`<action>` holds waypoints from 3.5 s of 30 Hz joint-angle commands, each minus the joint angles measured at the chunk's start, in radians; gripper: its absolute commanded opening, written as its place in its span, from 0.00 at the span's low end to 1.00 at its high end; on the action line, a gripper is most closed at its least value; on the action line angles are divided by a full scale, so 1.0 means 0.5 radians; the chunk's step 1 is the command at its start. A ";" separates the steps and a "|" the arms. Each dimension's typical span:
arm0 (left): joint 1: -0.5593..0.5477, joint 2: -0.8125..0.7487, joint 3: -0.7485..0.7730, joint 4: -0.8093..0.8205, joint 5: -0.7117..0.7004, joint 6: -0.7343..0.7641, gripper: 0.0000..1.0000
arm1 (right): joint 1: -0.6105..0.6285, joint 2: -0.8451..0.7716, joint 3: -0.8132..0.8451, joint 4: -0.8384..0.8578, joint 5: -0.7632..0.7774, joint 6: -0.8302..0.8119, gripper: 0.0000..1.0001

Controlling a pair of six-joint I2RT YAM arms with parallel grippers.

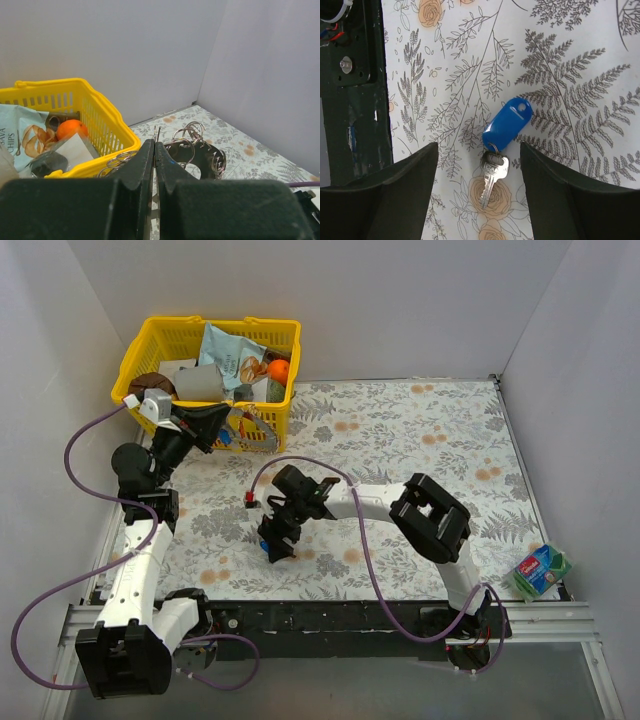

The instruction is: Put the keys on the keyring

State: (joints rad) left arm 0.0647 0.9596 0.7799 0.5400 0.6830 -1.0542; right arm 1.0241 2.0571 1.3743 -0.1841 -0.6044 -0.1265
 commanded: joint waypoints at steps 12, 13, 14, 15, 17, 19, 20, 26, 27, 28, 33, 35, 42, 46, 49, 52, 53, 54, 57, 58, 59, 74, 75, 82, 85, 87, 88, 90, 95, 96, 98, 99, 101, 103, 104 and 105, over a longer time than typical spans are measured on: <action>0.015 -0.048 0.020 0.224 0.100 -0.131 0.00 | 0.041 0.058 0.108 -0.098 0.113 -0.011 0.61; 0.015 -0.048 0.014 0.227 0.100 -0.131 0.00 | 0.041 0.058 0.108 -0.104 0.117 -0.011 0.59; 0.015 -0.048 0.011 0.230 0.103 -0.134 0.00 | 0.041 0.055 0.105 -0.107 0.138 -0.011 0.58; 0.015 -0.048 0.005 0.218 0.103 -0.131 0.00 | 0.041 0.055 0.102 -0.110 0.141 -0.014 0.57; 0.015 -0.051 -0.001 0.215 0.107 -0.134 0.00 | 0.041 0.052 0.096 -0.107 0.150 -0.014 0.55; 0.012 -0.054 -0.017 0.221 0.110 -0.146 0.00 | 0.041 0.058 0.095 -0.117 0.150 -0.020 0.47; 0.015 -0.054 -0.020 0.227 0.113 -0.147 0.00 | 0.041 0.058 0.092 -0.117 0.153 -0.020 0.44; 0.015 -0.042 -0.020 0.239 0.134 -0.171 0.00 | 0.044 0.058 0.099 -0.144 0.160 -0.032 0.26; 0.012 -0.039 -0.023 0.251 0.137 -0.177 0.00 | 0.041 0.055 0.102 -0.150 0.160 -0.032 0.25; 0.012 -0.036 -0.032 0.261 0.146 -0.183 0.00 | 0.041 0.052 0.108 -0.150 0.160 -0.038 0.23; 0.012 -0.029 -0.047 0.264 0.162 -0.196 0.00 | 0.041 0.046 0.111 -0.172 0.172 -0.051 0.16; 0.012 -0.032 -0.053 0.255 0.165 -0.189 0.00 | 0.038 0.046 0.123 -0.187 0.175 -0.060 0.12; 0.000 -0.032 -0.038 0.172 0.174 -0.107 0.00 | 0.044 0.015 0.148 -0.267 0.199 -0.088 0.01; -0.025 -0.020 -0.001 0.104 0.180 -0.039 0.00 | 0.020 -0.052 0.105 -0.279 0.215 -0.091 0.01; -0.028 -0.020 0.002 0.110 0.189 -0.033 0.00 | -0.008 -0.104 0.044 -0.267 0.184 -0.091 0.01; -0.028 -0.017 0.002 0.144 0.195 -0.076 0.00 | -0.057 -0.150 -0.033 -0.246 0.144 -0.066 0.01; -0.028 -0.017 -0.004 0.181 0.202 -0.094 0.00 | -0.075 -0.163 -0.058 -0.230 0.105 -0.057 0.01; -0.028 -0.017 -0.004 0.196 0.208 -0.119 0.00 | -0.094 -0.187 -0.088 -0.191 0.083 -0.045 0.01; -0.028 -0.017 0.002 0.233 0.226 -0.143 0.00 | -0.170 -0.224 -0.168 -0.160 0.043 -0.026 0.01; -0.028 -0.014 0.002 0.236 0.232 -0.143 0.00 | -0.210 -0.236 -0.187 -0.157 0.031 -0.026 0.01; -0.028 -0.014 0.011 0.236 0.241 -0.143 0.00 | -0.229 -0.248 -0.226 -0.147 0.013 -0.026 0.01; -0.034 -0.011 -0.053 0.328 0.288 -0.220 0.00 | -0.759 -0.702 -0.423 -0.025 -0.310 0.038 0.01; -0.034 -0.008 -0.060 0.325 0.303 -0.220 0.00 | -0.799 -0.748 -0.423 -0.022 -0.322 0.041 0.01; -0.071 0.090 -0.075 0.316 0.545 -0.263 0.00 | -0.888 -0.929 -0.365 -0.061 -0.279 0.026 0.01; -0.102 0.130 -0.102 0.377 0.616 -0.306 0.00 | -0.892 -0.991 -0.340 -0.089 -0.285 0.017 0.01; -0.208 0.139 -0.155 0.411 0.640 -0.291 0.00 | -0.892 -1.037 -0.300 -0.110 -0.285 0.014 0.01; -0.233 0.142 -0.167 0.405 0.640 -0.269 0.00 | -0.892 -1.049 -0.291 -0.129 -0.279 0.011 0.01; -0.343 0.161 -0.173 0.338 0.613 -0.208 0.00 | -0.892 -1.095 -0.257 -0.147 -0.285 0.001 0.01; -0.562 0.213 -0.182 0.120 0.521 0.019 0.00 | -0.892 -1.163 -0.205 -0.218 -0.301 -0.032 0.01; -0.617 0.234 -0.201 0.120 0.503 0.019 0.00 | -0.892 -1.172 -0.202 -0.230 -0.301 -0.054 0.01; -0.663 0.259 -0.210 0.101 0.496 0.047 0.00 | -0.892 -1.196 -0.217 -0.224 -0.304 -0.066 0.01; -0.709 0.268 -0.222 0.086 0.478 0.062 0.00 | -0.892 -1.206 -0.230 -0.227 -0.291 -0.066 0.01; -0.761 0.293 -0.237 0.049 0.463 0.114 0.00 | -0.892 -1.221 -0.236 -0.221 -0.279 -0.075 0.01; -0.832 0.302 -0.268 0.009 0.429 0.148 0.00 | -0.895 -1.221 -0.233 -0.227 -0.273 -0.081 0.01; -0.847 0.308 -0.280 0.000 0.417 0.175 0.00 | -0.895 -1.224 -0.233 -0.233 -0.276 -0.085 0.01; -0.868 0.314 -0.296 -0.009 0.410 0.185 0.00 | -0.892 -1.224 -0.233 -0.236 -0.270 -0.091 0.01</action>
State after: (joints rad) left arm -0.3298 1.1233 0.6502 0.5587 0.9298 -1.0241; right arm 0.5774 1.4765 1.2331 -0.2909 -0.7361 -0.1474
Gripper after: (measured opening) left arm 0.018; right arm 0.024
